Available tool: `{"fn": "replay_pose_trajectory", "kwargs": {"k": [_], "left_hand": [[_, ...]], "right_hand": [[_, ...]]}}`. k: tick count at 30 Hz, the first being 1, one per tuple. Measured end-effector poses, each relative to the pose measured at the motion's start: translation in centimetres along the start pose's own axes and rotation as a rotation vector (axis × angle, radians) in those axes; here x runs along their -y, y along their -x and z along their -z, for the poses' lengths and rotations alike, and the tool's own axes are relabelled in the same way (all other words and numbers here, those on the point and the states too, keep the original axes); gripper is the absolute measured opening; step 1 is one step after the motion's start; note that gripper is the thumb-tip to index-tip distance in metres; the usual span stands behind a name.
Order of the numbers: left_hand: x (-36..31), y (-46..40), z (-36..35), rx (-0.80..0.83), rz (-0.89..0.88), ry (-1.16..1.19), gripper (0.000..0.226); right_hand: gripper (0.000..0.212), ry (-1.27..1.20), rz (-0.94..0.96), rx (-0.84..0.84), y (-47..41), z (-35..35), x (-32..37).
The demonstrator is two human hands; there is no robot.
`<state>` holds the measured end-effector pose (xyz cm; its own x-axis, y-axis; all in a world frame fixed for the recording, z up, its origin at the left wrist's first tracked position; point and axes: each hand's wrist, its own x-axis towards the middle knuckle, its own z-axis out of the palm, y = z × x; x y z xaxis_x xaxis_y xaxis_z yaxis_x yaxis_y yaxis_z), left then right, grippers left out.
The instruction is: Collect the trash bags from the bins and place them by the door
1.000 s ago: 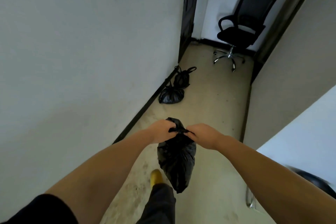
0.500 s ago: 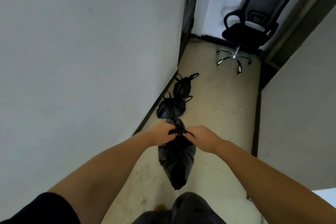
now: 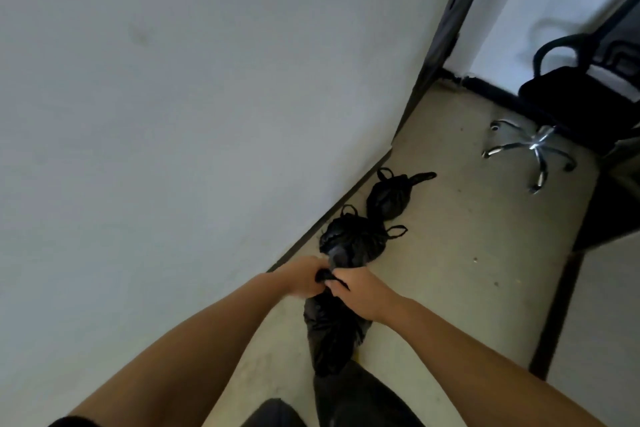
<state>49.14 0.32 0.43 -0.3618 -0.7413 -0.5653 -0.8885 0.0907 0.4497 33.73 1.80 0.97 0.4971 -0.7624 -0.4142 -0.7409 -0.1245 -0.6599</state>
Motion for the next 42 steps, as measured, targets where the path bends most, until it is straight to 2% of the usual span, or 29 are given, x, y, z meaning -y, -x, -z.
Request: {"fn": "replay_pose_trajectory", "kwargs": {"k": [4,9,12,15,19,22,25,29,35,37,42], "left_hand": [[4.2,-6.5,1.2,0.129,0.094,-0.045,0.046],[10.6,-17.3,0.8,0.133,0.158,-0.195,0.047],[14.5,-22.5,-0.9,0.027,0.129,-0.311,0.039],[20.1,-24.7,-1.8,-0.079,0.046,-0.581,0.033],[27.0,-24.9,-2.5,-0.317,-0.235,-1.066,0.009],[28.0,-25.5,-3.0,-0.359,-0.312,-1.240,0.015],[28.5,-25.8,-3.0,-0.438,-0.421,-1.302,0.012],[29.5,-26.2,-3.3,-0.550,-0.533,-1.344,0.013],[30.3,-26.9,-3.6,-0.600,-0.518,-1.346,0.016],[30.2,-27.0,-3.7,-0.599,-0.513,-1.350,0.016],[29.9,-26.4,-3.9,-0.531,-0.460,-1.200,0.013]], "right_hand": [[0.030,-0.004,0.005,0.089,-6.8,-0.5,-3.3],[0.036,-0.004,-0.036,0.073,-17.0,-3.9,-9.5],[0.038,0.016,-0.006,0.016,-22.4,-6.2,-13.0],[0.037,0.031,0.032,-0.005,-26.2,-9.0,-16.3],[0.031,0.095,0.079,0.025,-28.7,-13.5,-21.2],[0.030,0.196,0.128,0.043,-30.5,-16.3,-25.0],[0.032,0.296,0.178,0.033,-32.5,-18.6,-28.3],[0.027,0.559,0.262,0.038,-34.8,-21.0,-31.6],[0.032,0.916,0.314,0.116,-36.1,-23.4,-33.6],[0.033,0.974,0.300,0.148,-36.2,-23.4,-33.7],[0.044,0.867,0.221,0.133,-34.8,-20.4,-31.8]]}}
